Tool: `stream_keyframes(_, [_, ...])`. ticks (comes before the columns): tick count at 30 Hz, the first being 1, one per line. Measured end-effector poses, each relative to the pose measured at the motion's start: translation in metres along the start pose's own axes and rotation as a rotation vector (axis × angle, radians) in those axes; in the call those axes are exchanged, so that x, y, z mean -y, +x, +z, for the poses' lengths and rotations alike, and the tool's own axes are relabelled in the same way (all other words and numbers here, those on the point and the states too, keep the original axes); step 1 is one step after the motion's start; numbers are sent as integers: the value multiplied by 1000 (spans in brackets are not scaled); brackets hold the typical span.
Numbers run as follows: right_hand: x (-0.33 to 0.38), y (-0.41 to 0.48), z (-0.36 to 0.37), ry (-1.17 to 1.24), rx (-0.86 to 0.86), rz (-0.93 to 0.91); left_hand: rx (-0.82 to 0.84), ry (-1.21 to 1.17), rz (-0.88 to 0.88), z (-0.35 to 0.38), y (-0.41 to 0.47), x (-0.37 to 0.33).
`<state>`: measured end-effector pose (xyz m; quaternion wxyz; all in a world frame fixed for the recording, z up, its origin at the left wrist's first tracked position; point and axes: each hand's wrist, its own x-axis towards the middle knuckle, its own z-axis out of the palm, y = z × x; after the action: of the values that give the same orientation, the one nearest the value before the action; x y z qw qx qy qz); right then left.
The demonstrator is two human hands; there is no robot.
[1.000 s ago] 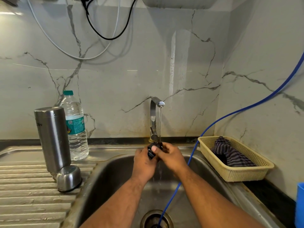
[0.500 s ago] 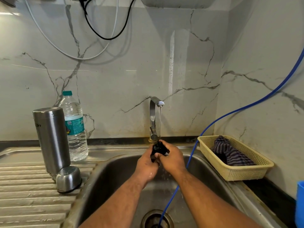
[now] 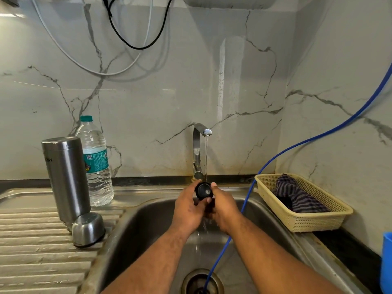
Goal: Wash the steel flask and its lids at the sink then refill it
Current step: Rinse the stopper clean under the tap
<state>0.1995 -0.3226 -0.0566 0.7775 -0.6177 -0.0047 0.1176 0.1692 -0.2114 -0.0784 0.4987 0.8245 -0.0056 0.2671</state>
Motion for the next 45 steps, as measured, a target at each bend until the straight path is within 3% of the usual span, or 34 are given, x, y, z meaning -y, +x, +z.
stream_keyframes(4, [1, -8, 1, -84, -3, 115, -16, 0, 2, -1, -1, -1])
stream_keyframes(10, [1, -6, -1, -152, -52, 211, 86, -21, -42, 0, -2, -6])
stream_keyframes(17, [1, -6, -3, -163, 12, 221, -7, -78, -154, -5, -2, -5])
stream_keyframes(23, [-3, -3, -7, -182, 60, 124, -32, -139, -272, -5, -4, -4])
stream_keyframes(30, [-5, 7, -19, -202, -52, -157, 97, -193, -393, -12, -7, -5])
stream_keyframes(35, [1, 7, -18, -221, -129, -335, 69, -246, -415, -7, -6, -7])
stream_keyframes(40, [-2, 13, -21, -404, -90, -455, 37, -227, -289, -5, -4, -5])
stream_keyframes(45, [-4, 15, -18, -362, -96, -440, -14, -116, -234, -7, -4, -5])
